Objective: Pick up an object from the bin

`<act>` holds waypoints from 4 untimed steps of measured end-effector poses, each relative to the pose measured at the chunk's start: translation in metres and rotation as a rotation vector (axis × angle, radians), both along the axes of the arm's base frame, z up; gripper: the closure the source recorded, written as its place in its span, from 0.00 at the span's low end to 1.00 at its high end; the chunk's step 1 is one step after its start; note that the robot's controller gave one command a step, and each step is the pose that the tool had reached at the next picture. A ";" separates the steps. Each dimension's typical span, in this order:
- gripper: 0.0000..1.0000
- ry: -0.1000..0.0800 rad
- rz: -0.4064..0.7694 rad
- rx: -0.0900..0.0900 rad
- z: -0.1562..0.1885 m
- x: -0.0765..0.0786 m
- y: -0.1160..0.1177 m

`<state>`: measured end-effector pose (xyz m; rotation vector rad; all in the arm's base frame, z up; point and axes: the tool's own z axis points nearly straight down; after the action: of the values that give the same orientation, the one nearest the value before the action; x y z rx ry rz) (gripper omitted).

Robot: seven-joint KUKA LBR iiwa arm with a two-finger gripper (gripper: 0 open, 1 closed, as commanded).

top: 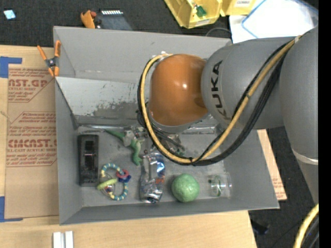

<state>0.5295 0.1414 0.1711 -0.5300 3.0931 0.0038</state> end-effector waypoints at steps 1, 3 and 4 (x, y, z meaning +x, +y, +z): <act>0.00 -0.002 -0.174 0.002 0.002 0.019 -0.018; 0.00 -0.006 0.261 0.002 -0.028 0.044 -0.030; 0.00 -0.006 0.128 0.002 -0.038 0.032 -0.030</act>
Offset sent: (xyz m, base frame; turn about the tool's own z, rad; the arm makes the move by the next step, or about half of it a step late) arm 0.0594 -0.0375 -0.0474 -0.4113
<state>0.5614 0.1112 0.1327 -0.7254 3.0469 0.0058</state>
